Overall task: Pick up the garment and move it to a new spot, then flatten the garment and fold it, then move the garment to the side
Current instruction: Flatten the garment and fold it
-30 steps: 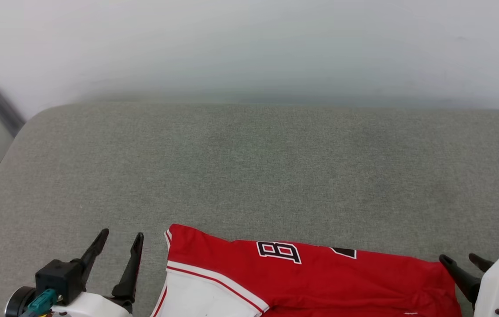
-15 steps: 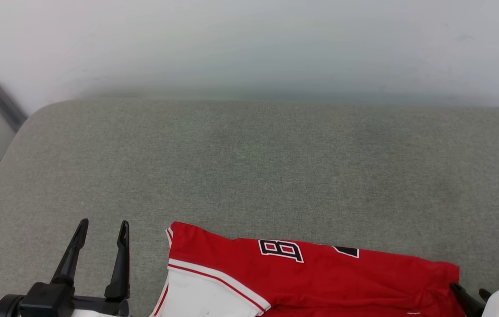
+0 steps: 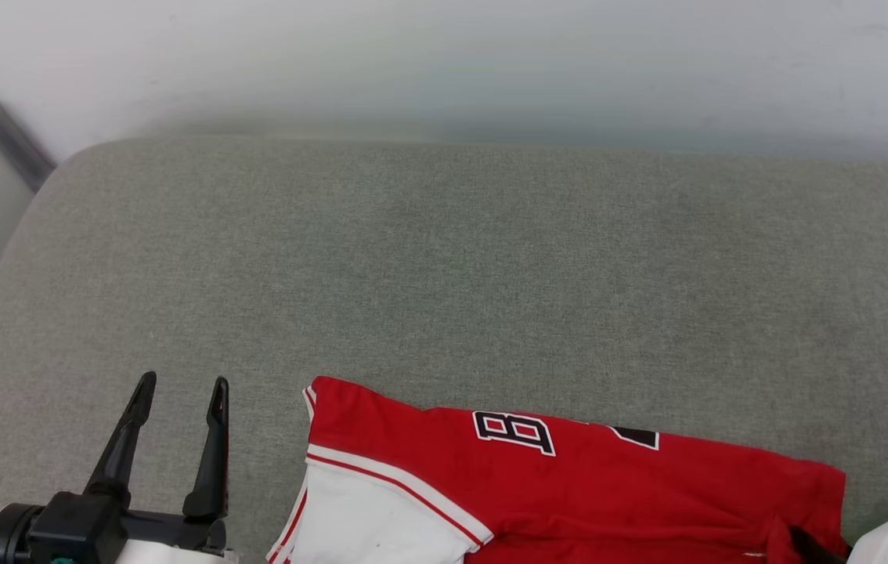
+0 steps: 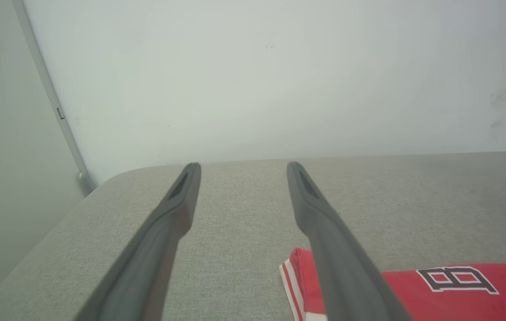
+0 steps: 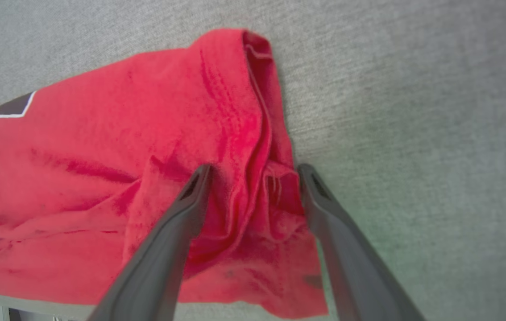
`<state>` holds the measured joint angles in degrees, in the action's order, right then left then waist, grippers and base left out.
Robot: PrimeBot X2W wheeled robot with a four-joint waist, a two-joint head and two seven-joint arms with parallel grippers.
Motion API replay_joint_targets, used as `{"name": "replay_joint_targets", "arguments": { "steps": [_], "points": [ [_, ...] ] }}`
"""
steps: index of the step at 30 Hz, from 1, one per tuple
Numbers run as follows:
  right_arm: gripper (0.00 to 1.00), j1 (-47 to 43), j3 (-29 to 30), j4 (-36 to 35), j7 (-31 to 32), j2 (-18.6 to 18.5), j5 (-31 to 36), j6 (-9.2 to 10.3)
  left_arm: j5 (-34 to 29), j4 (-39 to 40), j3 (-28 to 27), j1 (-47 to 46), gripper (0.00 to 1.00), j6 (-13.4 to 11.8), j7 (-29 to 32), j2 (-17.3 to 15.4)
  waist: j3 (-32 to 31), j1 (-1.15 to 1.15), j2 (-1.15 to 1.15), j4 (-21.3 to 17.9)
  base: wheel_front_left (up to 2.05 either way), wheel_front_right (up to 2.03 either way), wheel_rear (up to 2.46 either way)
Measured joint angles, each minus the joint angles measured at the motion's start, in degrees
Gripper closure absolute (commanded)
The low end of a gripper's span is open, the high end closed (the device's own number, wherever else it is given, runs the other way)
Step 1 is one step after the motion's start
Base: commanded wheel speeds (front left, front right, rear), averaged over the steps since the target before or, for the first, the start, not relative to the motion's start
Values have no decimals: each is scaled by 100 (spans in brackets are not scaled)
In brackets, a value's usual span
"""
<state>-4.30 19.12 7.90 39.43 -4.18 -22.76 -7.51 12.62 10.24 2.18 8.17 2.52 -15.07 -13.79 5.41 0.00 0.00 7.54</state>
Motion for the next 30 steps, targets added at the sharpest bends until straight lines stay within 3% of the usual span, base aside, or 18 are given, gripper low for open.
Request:
{"name": "replay_joint_targets", "arguments": {
  "steps": [13,14,15,16,22,30],
  "points": [
    [0,109,-391,447,-338,-135,-124,35,-301,-215,-278,-152,0,400,0,363,214,0,0,106,0,0,0],
    [16,110,-409,476,-392,-136,-123,44,-322,-234,-281,-156,0,407,0,382,207,-1,0,104,0,0,0],
    [79,114,-433,497,-430,-136,-123,45,-333,-248,-287,-156,0,413,0,396,198,-1,0,99,0,0,0],
    [100,130,-466,517,-481,-145,-120,45,-338,-267,-291,-156,0,426,0,405,184,-1,0,94,0,0,0],
    [100,174,-575,630,-675,-133,-67,5,-385,-323,-342,-140,0,457,0,450,56,0,0,50,0,0,0],
    [100,254,-191,647,-820,-308,108,-13,-433,-325,-415,-103,0,481,0,467,-34,0,0,-78,0,0,0]
  ]
}}
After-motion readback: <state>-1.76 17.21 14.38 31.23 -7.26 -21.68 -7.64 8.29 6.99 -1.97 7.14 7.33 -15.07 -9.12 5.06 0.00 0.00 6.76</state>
